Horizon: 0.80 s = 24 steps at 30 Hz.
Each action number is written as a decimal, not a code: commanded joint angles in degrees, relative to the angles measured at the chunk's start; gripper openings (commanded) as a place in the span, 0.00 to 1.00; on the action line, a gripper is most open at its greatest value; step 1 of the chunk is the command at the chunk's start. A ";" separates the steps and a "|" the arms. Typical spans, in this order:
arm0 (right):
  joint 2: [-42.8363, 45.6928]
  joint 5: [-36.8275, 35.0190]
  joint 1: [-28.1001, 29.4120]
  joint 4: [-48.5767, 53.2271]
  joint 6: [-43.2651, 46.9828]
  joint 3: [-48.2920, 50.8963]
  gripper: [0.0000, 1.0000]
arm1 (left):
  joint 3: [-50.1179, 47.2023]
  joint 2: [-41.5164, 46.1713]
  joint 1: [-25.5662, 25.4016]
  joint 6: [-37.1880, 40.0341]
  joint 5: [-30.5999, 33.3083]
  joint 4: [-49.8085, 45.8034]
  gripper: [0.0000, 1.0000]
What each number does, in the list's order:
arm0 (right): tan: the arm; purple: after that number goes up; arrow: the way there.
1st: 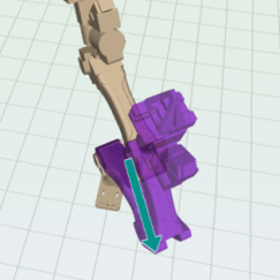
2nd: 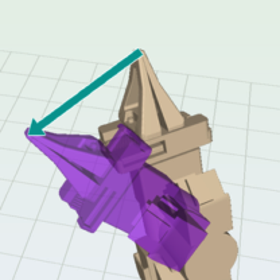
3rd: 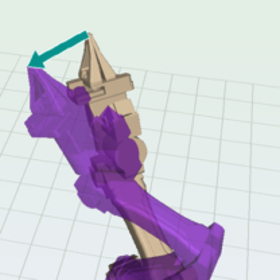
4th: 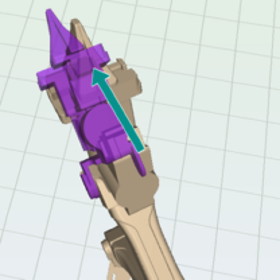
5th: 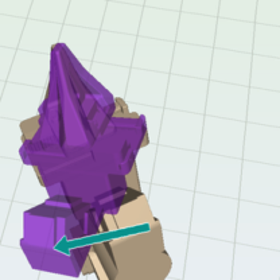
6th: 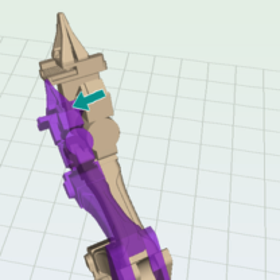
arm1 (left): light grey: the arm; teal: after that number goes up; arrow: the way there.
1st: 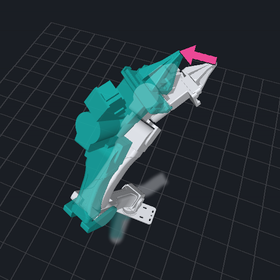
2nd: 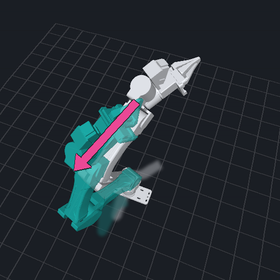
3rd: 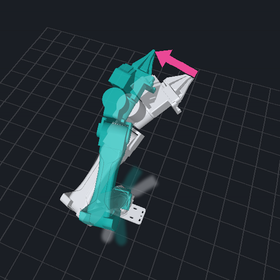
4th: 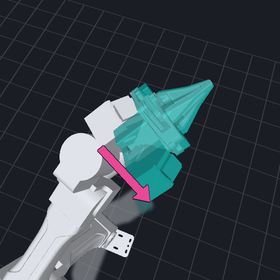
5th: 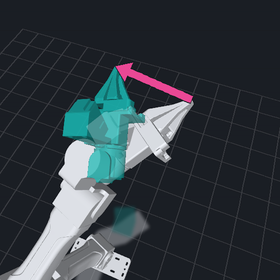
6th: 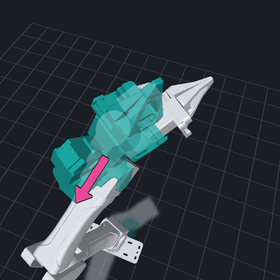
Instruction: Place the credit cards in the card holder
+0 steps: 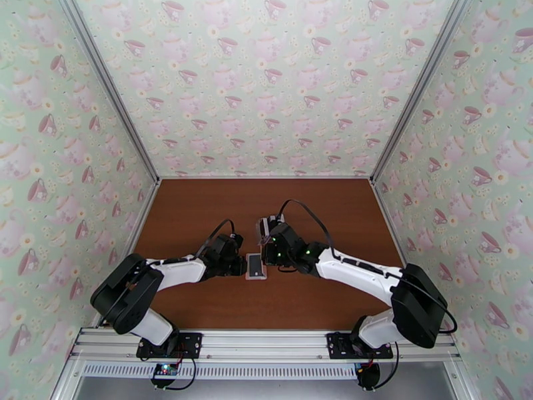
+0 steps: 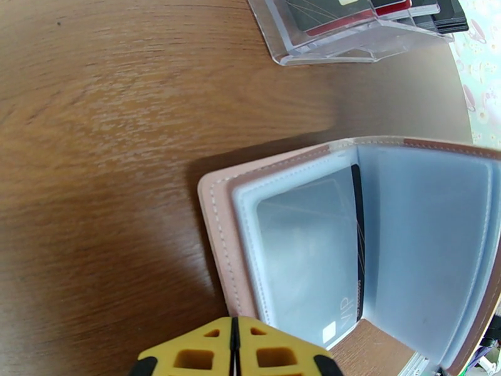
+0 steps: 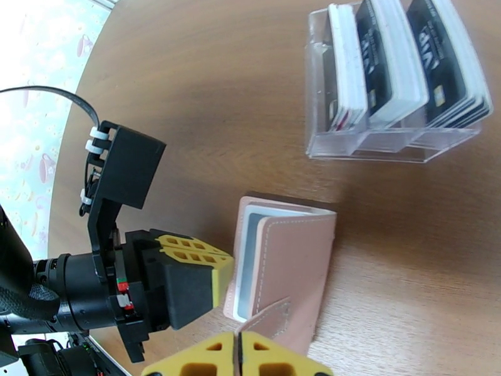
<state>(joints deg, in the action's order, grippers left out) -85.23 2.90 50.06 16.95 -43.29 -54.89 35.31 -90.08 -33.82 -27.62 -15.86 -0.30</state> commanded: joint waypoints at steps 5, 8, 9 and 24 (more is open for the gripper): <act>-2.79 2.10 1.67 -2.33 -1.54 -2.77 0.00 | 0.27 -1.94 -0.67 0.63 -1.74 -2.61 0.11; -3.73 2.45 1.94 -3.09 -1.88 -3.09 0.00 | 0.27 -2.07 -0.61 0.63 -1.63 -2.69 0.12; -3.95 2.62 1.97 -3.35 -1.95 -3.11 0.00 | 0.25 -2.03 -0.63 0.72 -1.72 -2.69 0.11; -8.32 3.21 2.16 -6.52 -3.06 -3.00 0.00 | -0.05 -1.40 -0.30 0.81 -1.26 -3.31 0.13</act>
<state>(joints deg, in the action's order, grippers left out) -92.03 5.23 51.79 11.73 -45.23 -56.97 35.40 -90.17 -33.82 -27.57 -15.90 -0.34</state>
